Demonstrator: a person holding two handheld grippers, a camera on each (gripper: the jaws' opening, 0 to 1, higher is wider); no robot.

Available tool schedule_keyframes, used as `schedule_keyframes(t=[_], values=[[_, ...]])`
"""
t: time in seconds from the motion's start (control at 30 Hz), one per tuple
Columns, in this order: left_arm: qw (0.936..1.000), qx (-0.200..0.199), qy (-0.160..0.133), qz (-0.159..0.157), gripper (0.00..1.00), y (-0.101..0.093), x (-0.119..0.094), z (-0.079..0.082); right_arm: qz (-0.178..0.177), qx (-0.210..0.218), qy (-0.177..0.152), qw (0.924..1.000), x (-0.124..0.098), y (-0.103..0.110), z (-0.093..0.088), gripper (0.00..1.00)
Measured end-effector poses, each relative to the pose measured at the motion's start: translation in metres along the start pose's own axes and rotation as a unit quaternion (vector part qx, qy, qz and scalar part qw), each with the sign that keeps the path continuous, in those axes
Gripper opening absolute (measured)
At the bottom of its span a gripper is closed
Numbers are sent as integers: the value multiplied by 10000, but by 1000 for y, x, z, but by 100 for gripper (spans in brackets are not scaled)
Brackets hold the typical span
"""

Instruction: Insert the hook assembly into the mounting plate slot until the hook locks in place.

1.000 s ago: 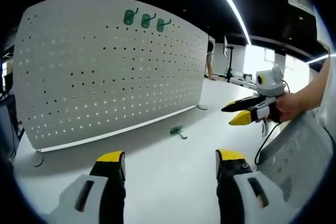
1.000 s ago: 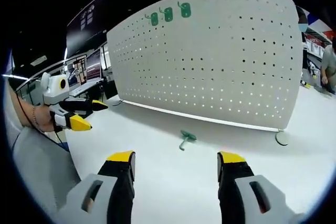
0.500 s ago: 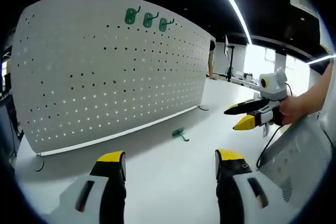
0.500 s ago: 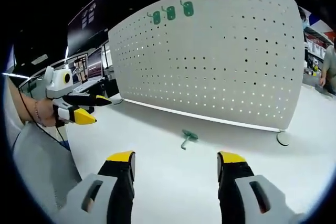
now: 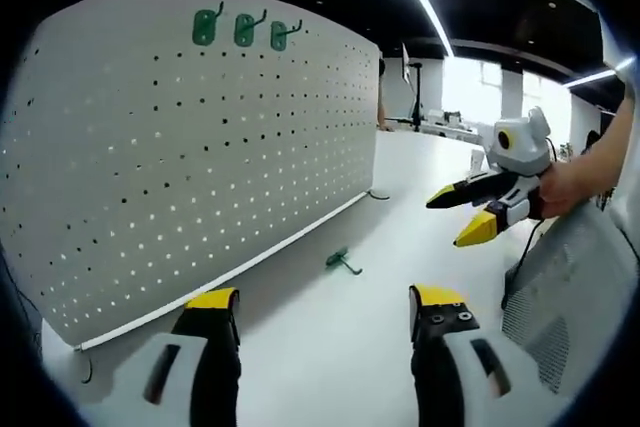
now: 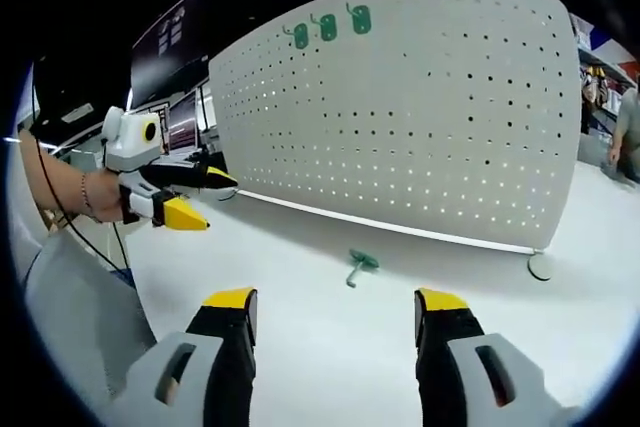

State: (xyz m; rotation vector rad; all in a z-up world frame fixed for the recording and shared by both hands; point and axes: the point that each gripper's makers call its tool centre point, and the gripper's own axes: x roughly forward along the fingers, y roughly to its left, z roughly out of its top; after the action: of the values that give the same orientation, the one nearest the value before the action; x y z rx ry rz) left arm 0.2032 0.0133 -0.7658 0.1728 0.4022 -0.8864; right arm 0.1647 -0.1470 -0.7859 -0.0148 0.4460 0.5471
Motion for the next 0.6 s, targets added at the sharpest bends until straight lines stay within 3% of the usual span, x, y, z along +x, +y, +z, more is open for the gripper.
schedule_keyframes(t=[0.6], values=[[9974, 502, 357, -384, 71, 5, 25, 6, 7, -18, -59, 10000, -1, 1, 4, 62]])
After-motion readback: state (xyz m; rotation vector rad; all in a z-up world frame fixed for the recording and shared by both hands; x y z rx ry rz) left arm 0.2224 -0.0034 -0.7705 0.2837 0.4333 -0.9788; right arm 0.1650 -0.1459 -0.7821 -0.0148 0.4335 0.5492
